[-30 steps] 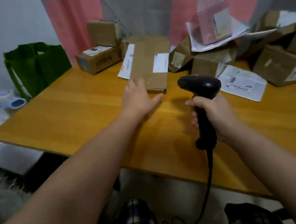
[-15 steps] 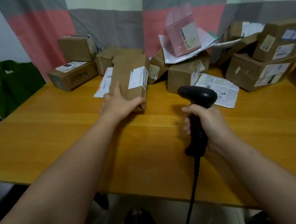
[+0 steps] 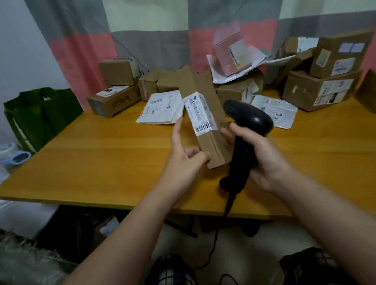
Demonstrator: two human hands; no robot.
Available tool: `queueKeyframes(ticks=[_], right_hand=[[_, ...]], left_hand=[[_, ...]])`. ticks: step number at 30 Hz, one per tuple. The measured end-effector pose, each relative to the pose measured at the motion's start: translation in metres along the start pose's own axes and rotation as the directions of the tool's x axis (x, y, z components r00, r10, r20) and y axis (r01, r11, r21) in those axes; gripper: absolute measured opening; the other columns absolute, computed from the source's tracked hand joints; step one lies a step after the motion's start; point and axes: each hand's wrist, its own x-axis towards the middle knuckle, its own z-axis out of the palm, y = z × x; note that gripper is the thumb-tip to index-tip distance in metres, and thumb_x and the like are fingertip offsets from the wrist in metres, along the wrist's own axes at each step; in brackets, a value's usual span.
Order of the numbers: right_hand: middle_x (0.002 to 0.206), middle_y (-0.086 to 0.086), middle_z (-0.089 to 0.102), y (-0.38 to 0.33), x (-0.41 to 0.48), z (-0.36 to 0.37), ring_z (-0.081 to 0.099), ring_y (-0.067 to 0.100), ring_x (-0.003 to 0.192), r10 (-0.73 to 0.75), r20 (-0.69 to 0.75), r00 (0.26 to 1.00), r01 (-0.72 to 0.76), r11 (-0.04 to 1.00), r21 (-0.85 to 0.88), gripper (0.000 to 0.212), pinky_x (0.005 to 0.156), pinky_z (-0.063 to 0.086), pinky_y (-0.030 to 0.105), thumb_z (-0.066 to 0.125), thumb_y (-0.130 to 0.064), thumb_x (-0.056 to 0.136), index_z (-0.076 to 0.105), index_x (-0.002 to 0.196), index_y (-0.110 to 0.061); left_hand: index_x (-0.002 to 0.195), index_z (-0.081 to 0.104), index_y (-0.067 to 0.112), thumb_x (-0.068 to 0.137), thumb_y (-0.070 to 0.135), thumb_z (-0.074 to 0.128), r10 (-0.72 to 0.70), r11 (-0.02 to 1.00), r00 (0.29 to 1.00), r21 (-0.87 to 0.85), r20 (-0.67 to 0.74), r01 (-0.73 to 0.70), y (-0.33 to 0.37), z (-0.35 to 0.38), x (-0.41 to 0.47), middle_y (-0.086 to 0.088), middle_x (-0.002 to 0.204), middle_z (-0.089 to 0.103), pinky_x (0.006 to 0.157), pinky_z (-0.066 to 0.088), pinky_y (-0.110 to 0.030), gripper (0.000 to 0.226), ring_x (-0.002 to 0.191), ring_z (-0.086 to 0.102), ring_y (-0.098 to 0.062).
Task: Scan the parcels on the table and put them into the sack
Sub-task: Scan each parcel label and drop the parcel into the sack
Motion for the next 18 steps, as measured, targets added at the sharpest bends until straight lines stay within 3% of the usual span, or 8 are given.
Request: queueKeyframes(ticks=[3,5,8,9,11,14,16,18], right_hand=[[0.098,0.001,0.075,-0.003,-0.007,-0.012,0.070,0.015,0.095,-0.055,-0.103,0.993,0.031,0.974,-0.225,0.034,0.083,0.052,0.030,0.075,-0.033,0.074,0.069,0.104,-0.017],[0.092,-0.007,0.074,-0.001,-0.009,-0.017,0.067,0.012,0.093,-0.086,-0.127,0.988,0.026,0.912,-0.409,0.019,0.080,0.048,0.028,0.076,-0.032,0.079,0.070,0.095,-0.024],[0.091,-0.018,0.063,0.004,-0.010,-0.021,0.056,0.001,0.087,-0.094,-0.102,0.990,0.004,0.755,-0.655,0.023,0.070,0.042,0.020,0.076,-0.040,0.078,0.064,0.097,-0.033],[0.092,-0.020,0.059,0.006,-0.009,-0.023,0.051,-0.002,0.084,-0.080,-0.097,0.992,-0.012,0.705,-0.709,0.029,0.066,0.038,0.019,0.074,-0.043,0.079,0.060,0.103,-0.036],[0.096,-0.014,0.056,0.008,-0.007,-0.025,0.047,-0.001,0.082,-0.043,-0.102,0.994,-0.048,0.663,-0.747,0.037,0.065,0.036,0.021,0.072,-0.046,0.080,0.057,0.111,-0.034],[0.105,-0.005,0.057,0.009,-0.003,-0.024,0.051,0.009,0.089,-0.026,-0.123,0.992,-0.080,0.623,-0.779,0.044,0.072,0.038,0.029,0.071,-0.045,0.080,0.055,0.117,-0.028],[0.106,-0.004,0.059,0.010,-0.003,-0.021,0.053,0.012,0.090,-0.037,-0.124,0.992,-0.075,0.612,-0.787,0.044,0.071,0.039,0.029,0.071,-0.043,0.080,0.056,0.117,-0.025],[0.102,-0.005,0.061,0.011,-0.004,-0.022,0.054,0.009,0.088,-0.033,-0.117,0.993,-0.069,0.639,-0.766,0.031,0.066,0.039,0.026,0.071,-0.041,0.080,0.059,0.106,-0.029]], left_hand=[[0.150,0.001,0.031,0.086,0.019,0.069,-0.031,0.985,0.999,0.170,-0.017,0.033,-0.002,0.009,-0.010,0.001,0.092,0.065,0.071,0.046,-0.014,0.094,0.074,0.065,0.000],[0.148,0.018,0.019,0.086,0.024,0.068,-0.051,0.949,0.997,0.309,-0.063,0.068,-0.007,0.015,-0.013,0.009,0.092,0.058,0.069,0.044,-0.016,0.079,0.073,0.059,0.001],[0.113,0.055,0.017,0.087,0.032,0.065,-0.038,0.811,0.989,0.575,-0.140,0.113,-0.019,0.013,-0.016,0.011,0.080,0.057,0.067,0.044,-0.029,0.032,0.074,0.056,-0.007],[0.097,0.059,0.020,0.087,0.034,0.063,-0.020,0.766,0.987,0.632,-0.159,0.117,-0.022,0.008,-0.017,0.011,0.077,0.056,0.065,0.044,-0.030,0.017,0.073,0.056,-0.011],[0.076,0.054,0.024,0.087,0.036,0.062,0.052,0.718,0.977,0.688,-0.206,0.107,-0.026,-0.004,-0.015,0.007,0.083,0.052,0.066,0.041,-0.030,0.018,0.081,0.053,-0.016],[0.098,0.056,0.020,0.090,0.038,0.059,0.152,0.646,0.956,0.758,-0.251,0.096,-0.025,-0.024,0.000,-0.002,0.110,0.046,0.086,0.034,-0.030,0.020,0.106,0.040,-0.021],[0.127,0.049,0.014,0.093,0.044,0.054,0.053,0.627,0.967,0.762,-0.248,0.161,-0.022,-0.032,0.015,-0.009,0.133,0.043,0.101,0.033,-0.036,0.046,0.123,0.037,-0.027],[0.142,0.036,0.008,0.094,0.050,0.050,-0.139,0.655,0.949,0.692,-0.284,0.303,-0.020,-0.038,0.026,-0.014,0.143,0.041,0.102,0.037,-0.039,0.065,0.129,0.040,-0.031]])
